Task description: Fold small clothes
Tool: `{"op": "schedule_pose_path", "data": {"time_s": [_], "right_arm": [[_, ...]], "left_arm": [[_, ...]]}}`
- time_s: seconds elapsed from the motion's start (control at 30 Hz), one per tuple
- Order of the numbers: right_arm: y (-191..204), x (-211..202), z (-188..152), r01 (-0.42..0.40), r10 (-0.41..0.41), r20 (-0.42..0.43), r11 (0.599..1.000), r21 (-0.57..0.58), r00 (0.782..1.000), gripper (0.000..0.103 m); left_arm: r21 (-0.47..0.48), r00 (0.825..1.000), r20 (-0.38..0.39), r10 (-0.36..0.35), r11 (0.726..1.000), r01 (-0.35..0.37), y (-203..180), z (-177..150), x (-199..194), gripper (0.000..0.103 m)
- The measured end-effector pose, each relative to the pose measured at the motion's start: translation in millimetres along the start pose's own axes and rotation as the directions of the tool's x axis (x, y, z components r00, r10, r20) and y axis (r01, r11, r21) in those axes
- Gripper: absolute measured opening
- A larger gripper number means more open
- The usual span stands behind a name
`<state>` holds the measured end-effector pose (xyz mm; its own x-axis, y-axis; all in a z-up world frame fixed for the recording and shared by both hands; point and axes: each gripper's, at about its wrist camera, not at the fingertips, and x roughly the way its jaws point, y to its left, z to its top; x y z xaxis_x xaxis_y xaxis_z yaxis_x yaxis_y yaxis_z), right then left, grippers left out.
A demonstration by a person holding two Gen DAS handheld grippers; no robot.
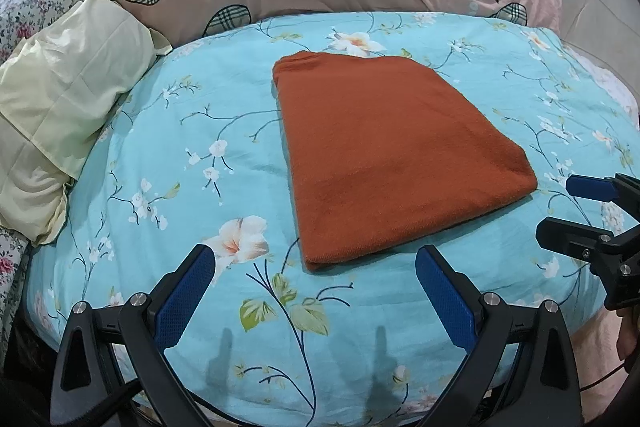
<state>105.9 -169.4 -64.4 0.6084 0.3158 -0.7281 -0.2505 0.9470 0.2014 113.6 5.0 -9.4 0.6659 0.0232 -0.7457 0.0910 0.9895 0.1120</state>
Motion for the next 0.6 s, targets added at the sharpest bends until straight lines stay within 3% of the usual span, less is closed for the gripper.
{"op": "schedule_pose_path", "data": {"time_s": [0.6], "right_arm": [[-10.7, 8.7, 26.7, 0.008, -0.008, -0.007, 1.000, 0.004, 1.000, 0.101]], "left_arm": [[0.007, 1.000, 0.002, -0.017, 1.000, 0.017, 4.0, 21.2, 11.1, 0.101]]}}
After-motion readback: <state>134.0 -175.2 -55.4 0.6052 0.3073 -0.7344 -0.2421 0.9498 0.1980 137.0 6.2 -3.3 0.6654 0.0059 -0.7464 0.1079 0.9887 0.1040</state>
